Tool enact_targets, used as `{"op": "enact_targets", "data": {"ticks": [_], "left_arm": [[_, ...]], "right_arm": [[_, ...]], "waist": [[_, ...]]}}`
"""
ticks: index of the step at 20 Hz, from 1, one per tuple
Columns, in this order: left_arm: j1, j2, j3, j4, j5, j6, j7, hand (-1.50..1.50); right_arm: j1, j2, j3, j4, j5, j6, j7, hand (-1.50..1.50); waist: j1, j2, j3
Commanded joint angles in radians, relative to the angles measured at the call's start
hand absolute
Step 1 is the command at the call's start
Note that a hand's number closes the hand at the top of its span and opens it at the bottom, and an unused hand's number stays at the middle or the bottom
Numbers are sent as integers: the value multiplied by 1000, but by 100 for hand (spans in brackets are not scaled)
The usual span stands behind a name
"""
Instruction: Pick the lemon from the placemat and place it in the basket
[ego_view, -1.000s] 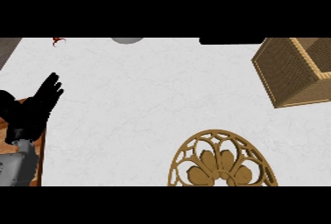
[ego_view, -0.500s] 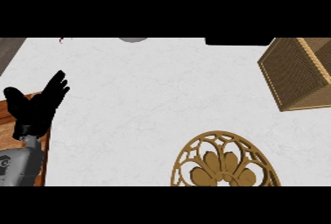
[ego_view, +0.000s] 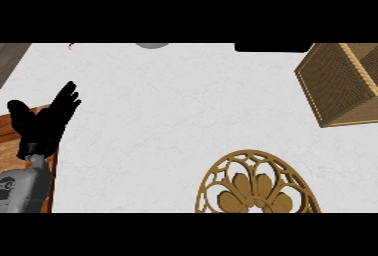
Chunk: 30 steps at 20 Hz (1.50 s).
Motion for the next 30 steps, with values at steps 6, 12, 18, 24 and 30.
{"op": "enact_targets", "data": {"ticks": [6,12,18,24,30], "left_arm": [[-44,2,24,37,0,-10,18,0],[22,-13,10,-41,-14,-8,13,0],[15,-3,16,-52,4,-34,59,0],[6,-27,21,-34,-21,-15,45,0],[62,-48,2,-111,-42,1,40,0]], "right_arm": [[-183,21,33,439,106,58,-275,150],[-247,117,90,663,196,3,-411,150],[-236,187,11,803,240,-134,-429,-150],[-392,142,20,1010,250,-43,-566,-150],[-440,148,-44,1085,195,-46,-599,-150]], "waist": [[-7,0,1],[1,-1,2],[-3,-1,2],[-10,-2,2],[-8,-4,2]]}}
